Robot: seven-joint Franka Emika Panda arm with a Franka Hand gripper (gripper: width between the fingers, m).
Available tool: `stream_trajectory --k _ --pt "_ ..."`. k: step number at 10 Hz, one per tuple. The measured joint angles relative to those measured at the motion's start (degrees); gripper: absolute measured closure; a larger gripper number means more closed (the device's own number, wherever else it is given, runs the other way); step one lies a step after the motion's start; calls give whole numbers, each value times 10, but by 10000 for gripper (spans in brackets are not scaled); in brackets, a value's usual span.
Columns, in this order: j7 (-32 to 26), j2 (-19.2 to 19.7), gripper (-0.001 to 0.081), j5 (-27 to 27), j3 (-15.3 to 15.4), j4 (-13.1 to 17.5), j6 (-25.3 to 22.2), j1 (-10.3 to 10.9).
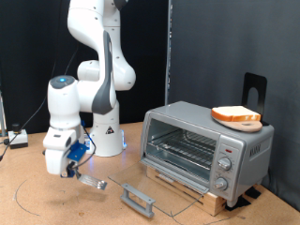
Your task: Make a piece of toast with the oven
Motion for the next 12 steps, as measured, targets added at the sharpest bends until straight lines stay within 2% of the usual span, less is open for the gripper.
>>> stream_trajectory --k 1,2,5,6,9,10,11,12 --pt "7 -1 410 0 0 0 -6 -1" --pt "-12 -3 410 24 5 0 -6 0" --pt "-194 -40 410 225 34 18 -44 21" --pt "-233 -55 410 258 37 26 -63 29" --pt "-306 -100 410 278 41 51 -149 50" --pt "-326 -114 410 290 41 52 -165 56" --pt "-317 -113 410 287 41 51 -164 55" --pt "-342 -115 410 305 41 51 -176 61"
